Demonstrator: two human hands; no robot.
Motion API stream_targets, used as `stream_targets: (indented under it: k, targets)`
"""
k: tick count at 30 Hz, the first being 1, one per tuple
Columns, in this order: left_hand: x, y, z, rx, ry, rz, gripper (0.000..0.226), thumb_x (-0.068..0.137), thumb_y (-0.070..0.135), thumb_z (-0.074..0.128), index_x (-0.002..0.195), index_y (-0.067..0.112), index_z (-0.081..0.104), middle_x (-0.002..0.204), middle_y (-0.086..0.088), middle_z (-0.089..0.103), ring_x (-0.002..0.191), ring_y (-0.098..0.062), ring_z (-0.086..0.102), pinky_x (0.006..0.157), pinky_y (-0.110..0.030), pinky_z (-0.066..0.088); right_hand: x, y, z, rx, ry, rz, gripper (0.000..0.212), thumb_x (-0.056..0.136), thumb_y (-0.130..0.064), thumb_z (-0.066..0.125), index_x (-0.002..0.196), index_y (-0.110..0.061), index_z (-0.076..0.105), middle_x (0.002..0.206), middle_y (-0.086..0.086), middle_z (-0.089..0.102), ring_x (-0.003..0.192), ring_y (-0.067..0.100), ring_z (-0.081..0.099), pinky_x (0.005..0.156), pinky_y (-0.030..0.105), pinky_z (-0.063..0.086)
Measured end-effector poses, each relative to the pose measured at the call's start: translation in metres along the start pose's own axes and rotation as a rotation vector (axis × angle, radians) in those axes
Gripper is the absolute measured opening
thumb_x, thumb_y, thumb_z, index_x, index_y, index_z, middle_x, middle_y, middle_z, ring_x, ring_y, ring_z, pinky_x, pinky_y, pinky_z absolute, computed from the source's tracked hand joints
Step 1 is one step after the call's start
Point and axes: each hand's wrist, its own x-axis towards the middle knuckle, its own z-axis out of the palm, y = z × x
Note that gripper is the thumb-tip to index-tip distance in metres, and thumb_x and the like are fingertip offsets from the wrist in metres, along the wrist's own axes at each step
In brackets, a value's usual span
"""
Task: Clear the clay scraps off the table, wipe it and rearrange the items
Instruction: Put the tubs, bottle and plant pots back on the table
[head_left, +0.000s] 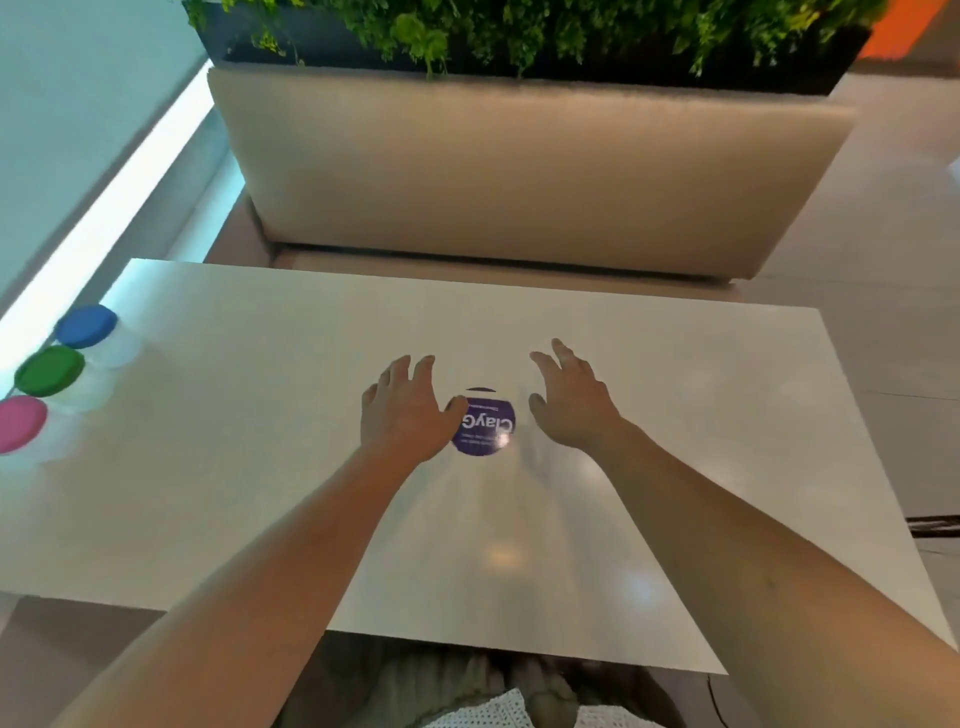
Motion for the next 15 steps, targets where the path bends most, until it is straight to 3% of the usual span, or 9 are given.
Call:
stream_targets:
  k: [9,15]
  targets:
    - [-0.024,0.107,0.023,0.034,-0.073,0.097,0.076,0.094,0.063,0.051,0.158,0.027,0.032,0.166,-0.006,0.026,0.151,-0.027,0.028,0.121,-0.047,0.026,-0.044,0.108,-0.037,0.075,0.017,0.107,0.059,0.102,-0.027,0.049,0.157,-0.026,0.029,0.17,0.003,0.007,0.153,0.028,0.015,0.115,0.048,0.031]
    - [-0.008,0.14,0.026,0.109,-0.141,0.235,0.072,0.095,0.065,0.048,0.156,0.029,0.037,0.171,-0.009,0.009,0.156,-0.029,0.015,0.123,-0.05,0.023,-0.057,0.147,-0.047,0.12,0.089,0.216,0.055,0.102,-0.027,0.051,0.154,-0.025,0.034,0.169,0.005,0.01,0.152,0.028,0.018,0.114,0.047,0.032]
